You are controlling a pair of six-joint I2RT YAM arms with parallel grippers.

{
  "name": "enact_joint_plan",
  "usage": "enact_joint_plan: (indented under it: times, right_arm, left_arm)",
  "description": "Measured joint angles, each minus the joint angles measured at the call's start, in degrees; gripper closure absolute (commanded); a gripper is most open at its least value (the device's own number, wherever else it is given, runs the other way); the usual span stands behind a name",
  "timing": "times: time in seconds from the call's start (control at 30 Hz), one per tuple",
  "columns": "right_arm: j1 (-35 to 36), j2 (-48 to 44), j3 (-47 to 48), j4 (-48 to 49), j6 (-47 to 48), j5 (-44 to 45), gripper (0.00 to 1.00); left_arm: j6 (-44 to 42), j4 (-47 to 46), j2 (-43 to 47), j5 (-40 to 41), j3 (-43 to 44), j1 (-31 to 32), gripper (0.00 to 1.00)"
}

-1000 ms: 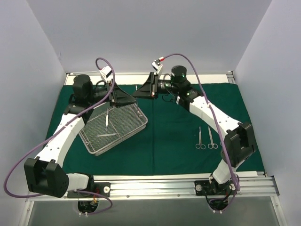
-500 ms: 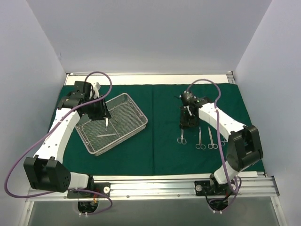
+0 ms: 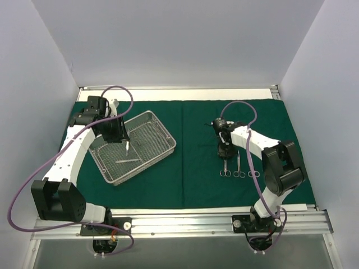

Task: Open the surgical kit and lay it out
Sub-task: Place the medical item in the surgical kit.

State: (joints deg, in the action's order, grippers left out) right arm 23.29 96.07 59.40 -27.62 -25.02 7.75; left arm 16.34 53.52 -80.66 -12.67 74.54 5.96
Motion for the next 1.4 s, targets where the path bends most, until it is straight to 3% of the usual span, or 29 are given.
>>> enact_joint_plan:
  times: [0.27,0.4,0.6,0.7,0.93,1.4]
  right_arm:
    - [0.0,5.1,1.5,1.2,3.1,2.4,1.0]
    - [0.0,5.6,1.9,1.8,3.7,2.6,0.94]
    - [0.0,5.7,2.1,1.7,4.2,2.5,0.81]
    - [0.0,5.8,2.2,1.7,4.3,2.7,0.65]
    - [-0.2,5.7,3.2,1.2,4.7,2.5,0.48]
    - [-0.4,-5.8,16.9,-5.2,4.7,-0.9,0.46]
  left_arm:
    - [-0.8,0.0,0.0,-1.6,-0.3,-2.2,0.53]
    - [-1.1,0.1,-0.1,-1.7,-0.7,-2.4,0.52]
    - [-1.6,0.4,-3.8,-1.9,-0.8,-2.4,0.49]
    - [-1.7,1.0,-6.8,-1.4,-0.7,-2.4,0.49]
    - [-1.4,2.3,-14.4,3.1,1.7,-2.4,0.5]
    - [-1.0,1.9,-37.0,10.4,18.4,-1.7,0.53]
